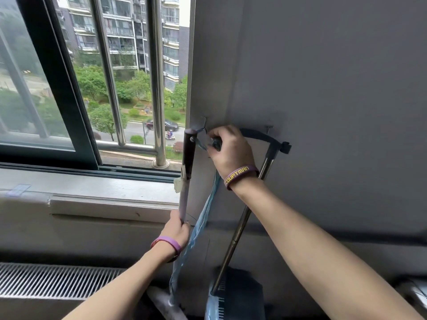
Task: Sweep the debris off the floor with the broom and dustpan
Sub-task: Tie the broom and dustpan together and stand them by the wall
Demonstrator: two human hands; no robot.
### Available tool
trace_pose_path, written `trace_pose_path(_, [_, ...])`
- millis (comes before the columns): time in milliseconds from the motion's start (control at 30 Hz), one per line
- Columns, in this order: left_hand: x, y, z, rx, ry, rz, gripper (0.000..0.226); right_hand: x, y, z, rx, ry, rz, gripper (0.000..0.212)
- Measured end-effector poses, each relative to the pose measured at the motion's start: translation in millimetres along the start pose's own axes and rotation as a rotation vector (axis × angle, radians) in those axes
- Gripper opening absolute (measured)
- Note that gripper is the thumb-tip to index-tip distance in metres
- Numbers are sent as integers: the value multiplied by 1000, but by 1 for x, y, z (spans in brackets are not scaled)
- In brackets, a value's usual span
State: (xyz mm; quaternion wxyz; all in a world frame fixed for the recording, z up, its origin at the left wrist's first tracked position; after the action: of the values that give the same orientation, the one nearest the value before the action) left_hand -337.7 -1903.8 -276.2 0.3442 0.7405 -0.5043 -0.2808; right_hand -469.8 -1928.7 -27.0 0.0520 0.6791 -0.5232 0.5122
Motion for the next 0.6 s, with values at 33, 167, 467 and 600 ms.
trace_pose_path(33, [0, -3, 3, 14, -21, -7, 11, -2, 3, 2, -24, -25, 32, 22])
trace_pose_path(167, [-3, -17, 17, 85, -104, -37, 12, -14, 7, 6, -50, -43, 55, 22])
trace_pose_path(467, [2, -34, 30, 197, -194, -17, 20, -39, 11, 5, 88, -63, 86, 30])
trace_pose_path(600, [-1, -22, 26, 300, -189, 15, 34, -56, 22, 1, 41, -204, 120, 31])
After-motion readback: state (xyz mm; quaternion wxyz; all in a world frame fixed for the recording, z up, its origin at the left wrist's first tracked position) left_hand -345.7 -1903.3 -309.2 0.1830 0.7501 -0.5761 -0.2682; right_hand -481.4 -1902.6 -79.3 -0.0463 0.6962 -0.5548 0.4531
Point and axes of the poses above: each hand's wrist, its own x-axis towards the middle knuckle, its own z-axis out of the palm, y = z × x, the point moved 7 cm from there along x, towards the middle knuckle, and after that the axes turned 14 degrees about y, right-handed, at the moved point
